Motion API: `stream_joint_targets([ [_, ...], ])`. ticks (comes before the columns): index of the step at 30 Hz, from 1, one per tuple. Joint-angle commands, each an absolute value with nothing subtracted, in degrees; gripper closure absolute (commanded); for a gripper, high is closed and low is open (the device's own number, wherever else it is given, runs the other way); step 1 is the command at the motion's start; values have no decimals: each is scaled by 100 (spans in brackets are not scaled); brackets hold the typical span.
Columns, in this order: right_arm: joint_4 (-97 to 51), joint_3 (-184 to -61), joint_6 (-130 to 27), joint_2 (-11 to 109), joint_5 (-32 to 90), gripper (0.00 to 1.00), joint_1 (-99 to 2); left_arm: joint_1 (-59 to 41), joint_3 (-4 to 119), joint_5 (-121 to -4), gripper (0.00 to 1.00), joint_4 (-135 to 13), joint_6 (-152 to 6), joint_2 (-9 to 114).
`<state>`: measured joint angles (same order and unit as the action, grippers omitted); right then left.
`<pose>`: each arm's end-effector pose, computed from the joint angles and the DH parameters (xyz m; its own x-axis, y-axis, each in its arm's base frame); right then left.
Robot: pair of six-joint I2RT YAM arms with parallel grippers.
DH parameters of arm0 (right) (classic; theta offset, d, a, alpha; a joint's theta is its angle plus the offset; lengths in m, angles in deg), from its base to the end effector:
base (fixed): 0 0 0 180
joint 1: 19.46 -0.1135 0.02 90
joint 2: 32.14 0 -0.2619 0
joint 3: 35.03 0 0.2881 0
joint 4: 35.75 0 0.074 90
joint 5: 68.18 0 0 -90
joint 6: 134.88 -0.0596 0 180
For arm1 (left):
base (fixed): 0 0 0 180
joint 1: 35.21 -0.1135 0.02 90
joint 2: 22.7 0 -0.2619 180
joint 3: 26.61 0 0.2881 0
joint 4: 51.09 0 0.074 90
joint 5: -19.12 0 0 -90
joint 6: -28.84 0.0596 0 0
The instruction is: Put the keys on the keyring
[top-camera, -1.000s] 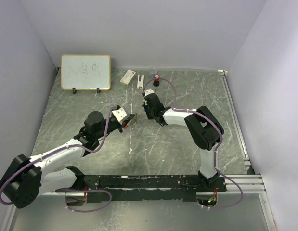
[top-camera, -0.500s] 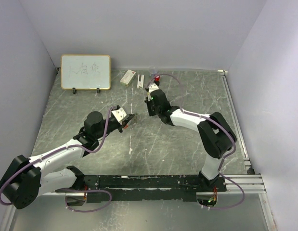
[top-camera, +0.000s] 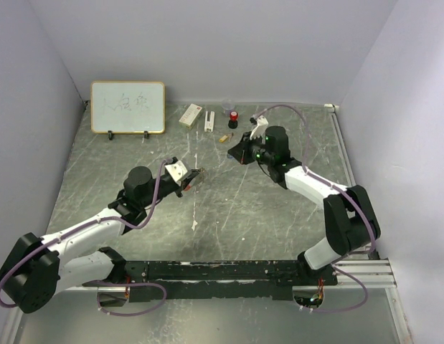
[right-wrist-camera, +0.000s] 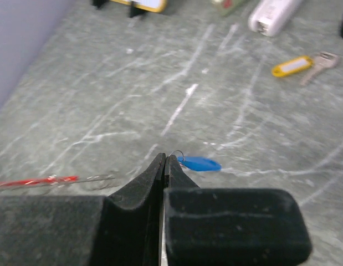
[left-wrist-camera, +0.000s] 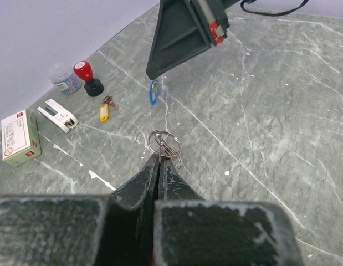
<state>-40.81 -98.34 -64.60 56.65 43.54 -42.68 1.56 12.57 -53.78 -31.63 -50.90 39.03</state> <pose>0.3550 0.1763 0.2063 -0.5330 0.1124 -0.8386 -0.5366 0.7214 0.4378 0.2241 -0.1893 0.2266 0.1013 0.1368 -0.9854 0.8021 0.5747 0.1623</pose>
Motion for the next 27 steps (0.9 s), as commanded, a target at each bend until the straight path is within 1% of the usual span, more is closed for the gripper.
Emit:
stream_joint_targets([
  [1,-4793,-9685,-6863,5327,5708,100,-4078,115,1322,-5244,93,-2821,-5016,3952],
  [5,-5016,-9654,-7055,5147,6295,100,-3997,116,1359,-5217,93,-2675,-4963,4109],
  [12,-5339,-9629,-7359,4953,6876,100,-3978,117,1526,-5169,93,-2520,-4815,4459],
  [27,-5241,-9387,-7116,4600,7421,100,-3977,117,1846,-5077,94,-2331,-4376,4808],
])
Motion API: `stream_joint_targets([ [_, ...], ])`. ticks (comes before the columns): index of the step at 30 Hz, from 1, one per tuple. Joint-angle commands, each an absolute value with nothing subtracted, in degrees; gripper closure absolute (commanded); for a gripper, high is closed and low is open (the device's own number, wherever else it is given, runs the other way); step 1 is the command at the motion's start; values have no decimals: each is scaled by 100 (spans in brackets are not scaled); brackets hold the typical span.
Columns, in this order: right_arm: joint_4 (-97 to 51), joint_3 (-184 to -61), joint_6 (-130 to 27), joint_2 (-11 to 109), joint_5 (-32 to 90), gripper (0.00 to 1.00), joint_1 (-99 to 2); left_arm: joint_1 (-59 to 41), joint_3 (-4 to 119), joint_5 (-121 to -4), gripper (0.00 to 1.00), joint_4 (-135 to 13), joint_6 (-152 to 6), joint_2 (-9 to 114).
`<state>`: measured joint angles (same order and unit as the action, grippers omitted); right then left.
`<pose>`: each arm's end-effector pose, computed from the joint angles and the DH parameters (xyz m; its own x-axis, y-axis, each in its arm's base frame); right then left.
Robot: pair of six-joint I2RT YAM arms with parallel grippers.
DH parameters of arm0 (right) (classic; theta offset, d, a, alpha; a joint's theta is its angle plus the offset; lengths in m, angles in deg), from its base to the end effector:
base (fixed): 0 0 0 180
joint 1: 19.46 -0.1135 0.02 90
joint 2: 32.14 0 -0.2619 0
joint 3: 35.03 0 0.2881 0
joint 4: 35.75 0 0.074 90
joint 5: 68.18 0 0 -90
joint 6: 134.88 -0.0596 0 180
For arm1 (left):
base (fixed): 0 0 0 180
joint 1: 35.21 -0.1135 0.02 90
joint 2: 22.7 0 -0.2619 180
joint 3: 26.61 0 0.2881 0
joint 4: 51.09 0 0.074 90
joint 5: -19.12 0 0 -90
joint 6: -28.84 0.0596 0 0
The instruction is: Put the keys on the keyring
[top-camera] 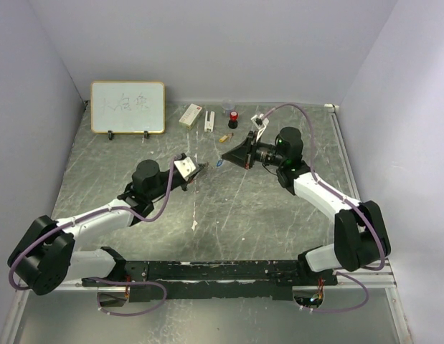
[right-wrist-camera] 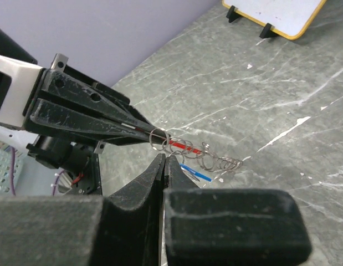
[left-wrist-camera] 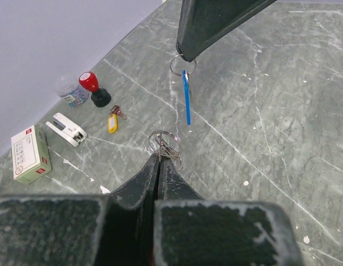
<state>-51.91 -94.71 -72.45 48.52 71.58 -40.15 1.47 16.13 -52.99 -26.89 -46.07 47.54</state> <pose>0.3194 0.1693 0.2593 -0.5047 0.1290 -0.8536 -0.7967 0.3112 0.5181 0.2437 -0.2043 0.2194 0.1674 0.1842 -0.9685 0.7984 0.5511 0.2428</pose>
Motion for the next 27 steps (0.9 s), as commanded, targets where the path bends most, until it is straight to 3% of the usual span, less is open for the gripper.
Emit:
stream_joint_targets([
  [1,-5225,-9374,-7099,4573,7435,100,-3981,117,1841,-5052,93,-2321,-4350,4818],
  [27,-5515,-9160,-7273,4554,7790,100,-3992,131,1640,-4704,93,-1440,-3351,5268],
])
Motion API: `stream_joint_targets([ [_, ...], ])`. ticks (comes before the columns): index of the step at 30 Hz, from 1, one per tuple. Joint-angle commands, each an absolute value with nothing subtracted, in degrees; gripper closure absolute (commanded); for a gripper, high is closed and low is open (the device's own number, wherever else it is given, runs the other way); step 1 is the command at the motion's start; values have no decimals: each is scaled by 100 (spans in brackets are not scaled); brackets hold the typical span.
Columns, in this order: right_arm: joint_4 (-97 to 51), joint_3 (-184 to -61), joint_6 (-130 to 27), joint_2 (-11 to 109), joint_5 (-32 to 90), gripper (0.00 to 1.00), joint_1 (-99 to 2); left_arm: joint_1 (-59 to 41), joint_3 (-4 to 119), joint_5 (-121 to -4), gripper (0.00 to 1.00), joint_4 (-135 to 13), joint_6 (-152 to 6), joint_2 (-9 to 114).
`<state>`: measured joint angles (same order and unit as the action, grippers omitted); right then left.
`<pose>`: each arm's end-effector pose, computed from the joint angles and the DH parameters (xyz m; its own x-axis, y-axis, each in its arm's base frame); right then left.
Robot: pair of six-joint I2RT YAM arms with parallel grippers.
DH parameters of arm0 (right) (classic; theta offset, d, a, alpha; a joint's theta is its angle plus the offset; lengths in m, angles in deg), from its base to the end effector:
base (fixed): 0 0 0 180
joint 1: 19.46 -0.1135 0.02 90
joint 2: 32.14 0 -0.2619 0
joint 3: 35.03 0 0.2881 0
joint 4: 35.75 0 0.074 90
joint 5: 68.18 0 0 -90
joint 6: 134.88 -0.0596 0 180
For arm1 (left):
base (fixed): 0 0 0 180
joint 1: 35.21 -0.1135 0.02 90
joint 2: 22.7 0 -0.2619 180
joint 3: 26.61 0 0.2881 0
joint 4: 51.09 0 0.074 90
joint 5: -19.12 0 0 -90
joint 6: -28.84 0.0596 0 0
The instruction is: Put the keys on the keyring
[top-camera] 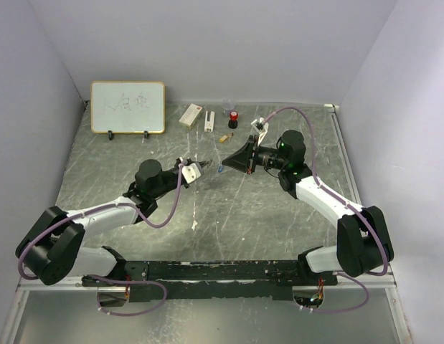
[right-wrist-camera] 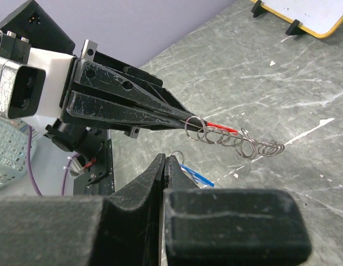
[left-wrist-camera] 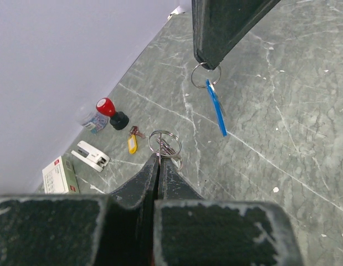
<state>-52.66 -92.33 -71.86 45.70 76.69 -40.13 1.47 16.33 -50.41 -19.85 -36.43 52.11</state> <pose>0.3034 0.1666 0.2616 -0.4914 0.0936 -0.8659 -0.8347 0.2332 0.4989 0.2489 -0.2114 0.2127 0.3434 0.2329 -0.9098 0.7667 0.4900 0.4148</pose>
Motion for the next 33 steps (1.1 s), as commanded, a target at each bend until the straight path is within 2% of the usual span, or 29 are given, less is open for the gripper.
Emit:
stream_joint_targets([
  [1,-5526,-9154,-7278,4563,7790,100,-3986,130,1631,-4653,93,-1390,-3300,5282],
  [33,-5660,-9106,-7588,4529,7553,100,-4029,248,2169,-3993,93,-1756,-2689,5673],
])
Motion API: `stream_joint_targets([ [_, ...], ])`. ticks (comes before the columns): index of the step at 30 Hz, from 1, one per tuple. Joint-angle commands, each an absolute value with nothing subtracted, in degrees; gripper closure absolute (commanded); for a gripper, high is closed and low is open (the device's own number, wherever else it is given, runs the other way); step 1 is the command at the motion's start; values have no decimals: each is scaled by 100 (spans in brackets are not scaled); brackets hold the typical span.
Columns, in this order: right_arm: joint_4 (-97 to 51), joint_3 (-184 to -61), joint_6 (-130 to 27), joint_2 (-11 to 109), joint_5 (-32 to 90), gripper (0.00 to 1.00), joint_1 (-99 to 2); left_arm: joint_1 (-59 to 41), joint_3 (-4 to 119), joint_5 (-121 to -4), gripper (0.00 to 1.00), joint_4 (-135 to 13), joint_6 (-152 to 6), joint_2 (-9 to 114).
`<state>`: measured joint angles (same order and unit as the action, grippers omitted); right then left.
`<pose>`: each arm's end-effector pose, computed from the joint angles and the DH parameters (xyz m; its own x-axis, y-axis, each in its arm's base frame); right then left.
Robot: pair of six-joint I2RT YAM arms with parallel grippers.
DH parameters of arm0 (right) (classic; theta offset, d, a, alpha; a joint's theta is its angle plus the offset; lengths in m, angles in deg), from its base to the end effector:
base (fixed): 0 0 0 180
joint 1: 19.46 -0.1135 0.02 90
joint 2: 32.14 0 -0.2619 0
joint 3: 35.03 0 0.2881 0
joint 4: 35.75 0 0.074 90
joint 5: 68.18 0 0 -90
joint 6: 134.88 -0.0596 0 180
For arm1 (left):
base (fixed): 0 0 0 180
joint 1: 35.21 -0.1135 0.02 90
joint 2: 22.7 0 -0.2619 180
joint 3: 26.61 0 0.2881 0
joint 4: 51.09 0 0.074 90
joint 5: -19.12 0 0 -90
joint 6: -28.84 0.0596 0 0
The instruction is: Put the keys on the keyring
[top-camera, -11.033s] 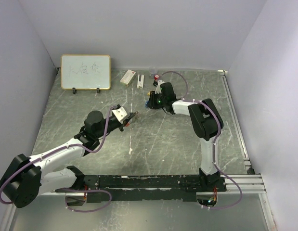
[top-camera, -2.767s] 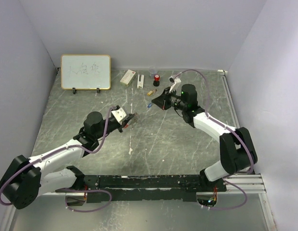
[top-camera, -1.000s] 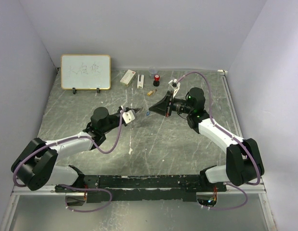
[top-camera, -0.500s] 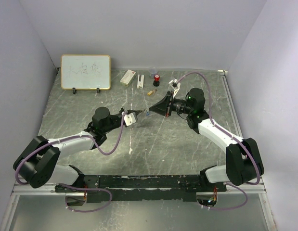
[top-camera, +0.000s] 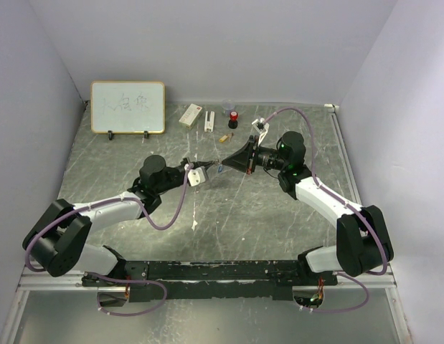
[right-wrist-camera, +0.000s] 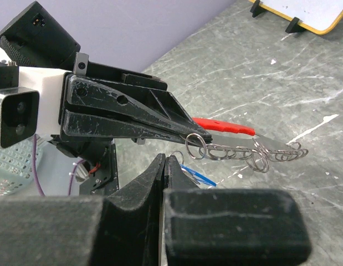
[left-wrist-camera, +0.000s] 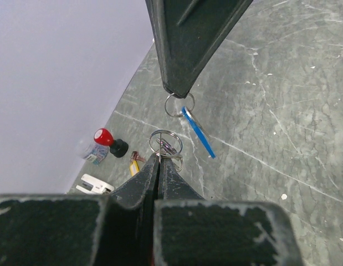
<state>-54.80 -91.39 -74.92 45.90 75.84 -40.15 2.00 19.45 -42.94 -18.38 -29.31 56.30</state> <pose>0.3032 0.1661 0.2583 -0.5196 0.1181 -0.8462 -0.8129 0.2367 0.5322 0.2527 -0.2269 0.2134 0.4761 0.2238 -0.8504 0.7725 0.3557 0.5261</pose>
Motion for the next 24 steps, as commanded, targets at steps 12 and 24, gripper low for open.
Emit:
stream_joint_targets([
  [12,-5813,-9145,-7747,4580,7569,100,-4072,377,2179,-4064,93,-1760,-2309,5709],
  [24,-5951,-9001,-7846,4661,7556,100,-4099,491,2068,-4384,93,-1368,-1991,5737],
])
